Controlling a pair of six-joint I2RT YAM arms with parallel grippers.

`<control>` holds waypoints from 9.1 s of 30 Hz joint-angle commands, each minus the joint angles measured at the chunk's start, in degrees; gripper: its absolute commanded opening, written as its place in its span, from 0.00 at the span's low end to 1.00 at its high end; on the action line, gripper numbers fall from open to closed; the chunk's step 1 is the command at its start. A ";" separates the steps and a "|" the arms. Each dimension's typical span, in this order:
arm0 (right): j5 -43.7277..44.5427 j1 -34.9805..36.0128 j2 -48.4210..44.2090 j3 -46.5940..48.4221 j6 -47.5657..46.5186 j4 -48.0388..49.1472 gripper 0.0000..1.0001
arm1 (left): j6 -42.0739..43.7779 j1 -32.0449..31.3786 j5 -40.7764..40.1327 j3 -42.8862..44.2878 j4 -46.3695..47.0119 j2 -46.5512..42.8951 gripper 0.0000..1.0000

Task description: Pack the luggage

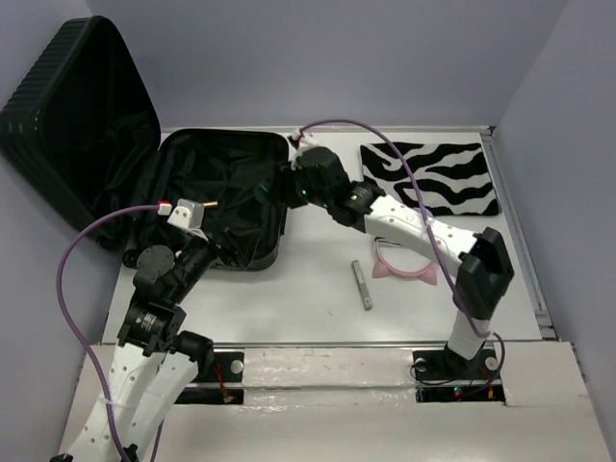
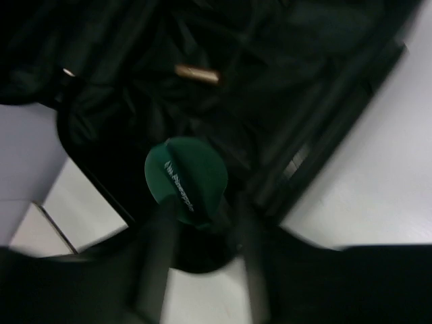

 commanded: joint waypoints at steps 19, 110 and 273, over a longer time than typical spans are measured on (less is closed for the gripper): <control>9.62 0.52 -19.40 -42.42 12.50 -10.95 0.63 | 0.34 -1.35 0.18 2.84 1.59 -0.05 0.99; 2.49 -5.44 7.18 15.02 -12.20 -9.29 0.87 | -2.56 -1.78 -22.41 5.30 -5.44 -4.53 0.99; -20.54 -14.43 27.03 34.39 2.84 -2.95 0.94 | -7.84 24.86 -23.28 37.47 -5.53 42.42 0.99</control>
